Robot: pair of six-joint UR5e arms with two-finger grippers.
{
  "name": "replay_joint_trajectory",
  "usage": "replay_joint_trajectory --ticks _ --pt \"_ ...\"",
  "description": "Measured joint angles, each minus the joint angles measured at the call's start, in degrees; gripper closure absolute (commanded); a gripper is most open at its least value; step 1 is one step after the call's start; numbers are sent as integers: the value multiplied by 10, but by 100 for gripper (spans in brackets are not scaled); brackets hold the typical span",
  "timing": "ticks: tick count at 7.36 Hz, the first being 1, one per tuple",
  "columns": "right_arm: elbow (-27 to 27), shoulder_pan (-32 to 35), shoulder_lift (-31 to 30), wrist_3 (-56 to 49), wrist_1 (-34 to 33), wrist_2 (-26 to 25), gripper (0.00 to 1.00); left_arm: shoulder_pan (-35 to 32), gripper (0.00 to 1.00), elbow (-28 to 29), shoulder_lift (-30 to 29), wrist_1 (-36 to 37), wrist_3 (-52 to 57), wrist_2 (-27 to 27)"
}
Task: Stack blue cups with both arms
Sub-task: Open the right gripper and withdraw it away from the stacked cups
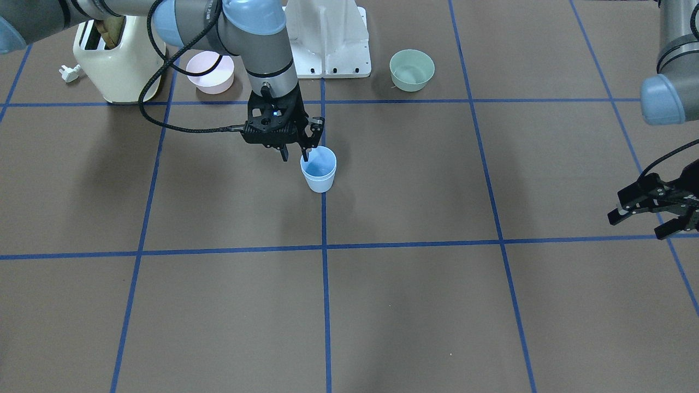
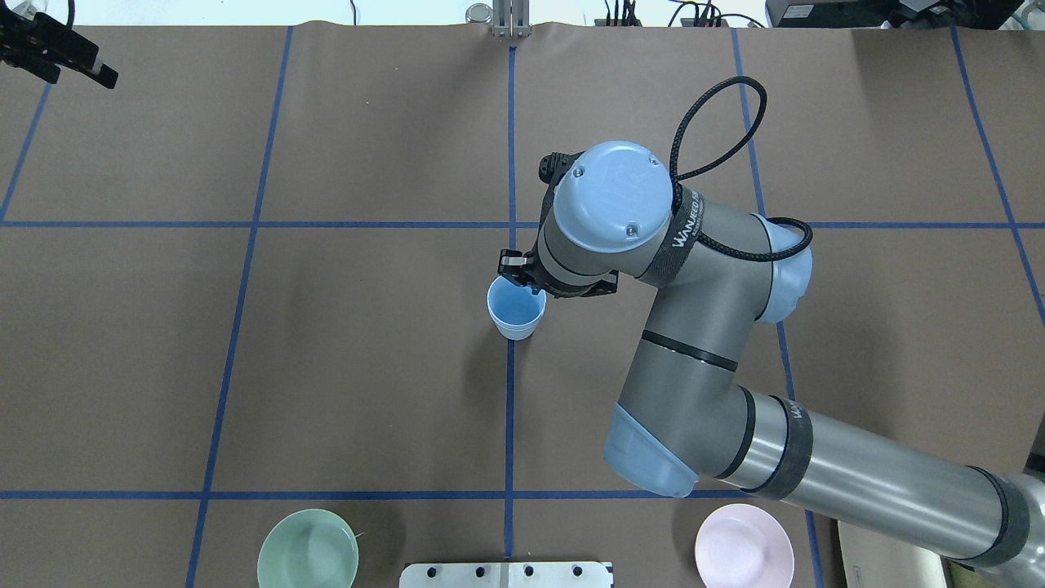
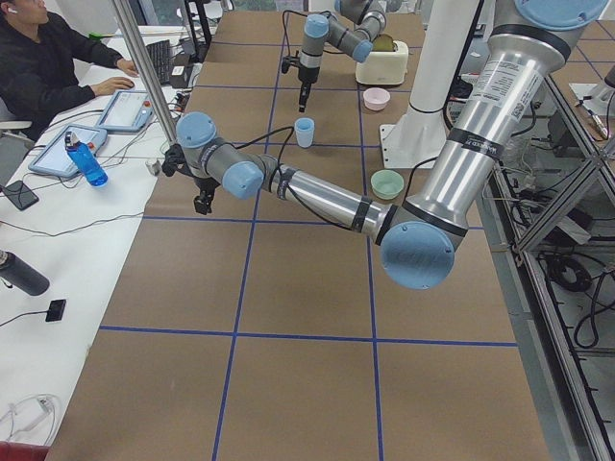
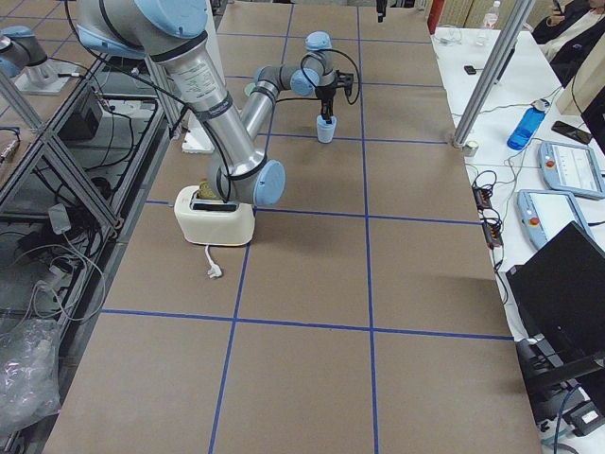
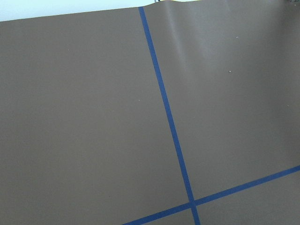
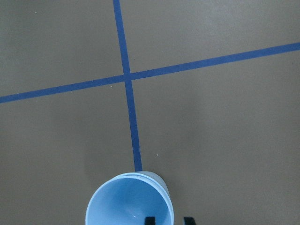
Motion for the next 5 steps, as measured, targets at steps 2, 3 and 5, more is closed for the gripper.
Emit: replay_joint_trajectory --ticks 2,3,5 --pt "8 116 -44 -119 1 95 0 -18 2 1 24 1 52 -1" --pt "10 178 -79 -199 1 136 0 -36 2 6 39 1 89 -4" --pt "0 293 -158 -354 1 201 0 -82 2 48 52 1 161 -14"
